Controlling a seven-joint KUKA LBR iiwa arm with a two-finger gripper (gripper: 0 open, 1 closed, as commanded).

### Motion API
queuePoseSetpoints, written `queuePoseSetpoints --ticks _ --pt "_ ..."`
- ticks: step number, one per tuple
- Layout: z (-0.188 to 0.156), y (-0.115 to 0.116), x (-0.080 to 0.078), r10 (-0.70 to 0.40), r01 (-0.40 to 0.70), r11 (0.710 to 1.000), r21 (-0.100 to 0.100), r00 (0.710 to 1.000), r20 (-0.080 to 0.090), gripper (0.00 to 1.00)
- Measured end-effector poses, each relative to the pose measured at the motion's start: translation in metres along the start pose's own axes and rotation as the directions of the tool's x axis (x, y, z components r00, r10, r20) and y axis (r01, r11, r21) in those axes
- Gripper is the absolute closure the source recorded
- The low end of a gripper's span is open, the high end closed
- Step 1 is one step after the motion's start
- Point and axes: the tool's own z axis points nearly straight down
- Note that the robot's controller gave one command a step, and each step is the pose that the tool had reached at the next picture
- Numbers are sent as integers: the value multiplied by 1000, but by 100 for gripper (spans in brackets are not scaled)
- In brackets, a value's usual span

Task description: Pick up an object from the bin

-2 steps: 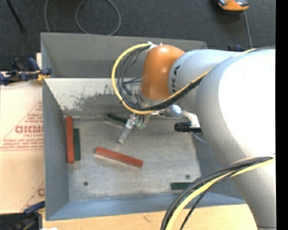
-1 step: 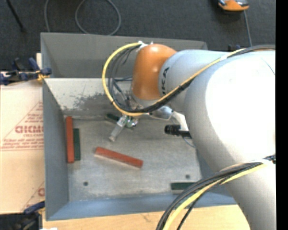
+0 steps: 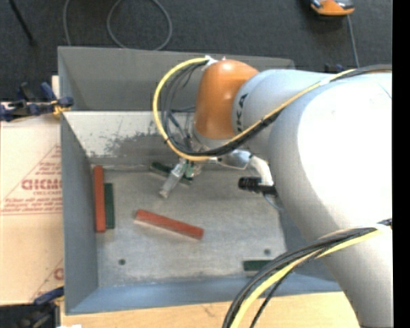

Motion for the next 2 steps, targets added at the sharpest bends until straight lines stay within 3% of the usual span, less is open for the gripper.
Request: queuePoseSetpoints --ticks 1,2 --pt "0 0 12 288 -288 958 -2 958 5 0" --pt "-2 8 7 287 -287 958 -5 958 8 0"
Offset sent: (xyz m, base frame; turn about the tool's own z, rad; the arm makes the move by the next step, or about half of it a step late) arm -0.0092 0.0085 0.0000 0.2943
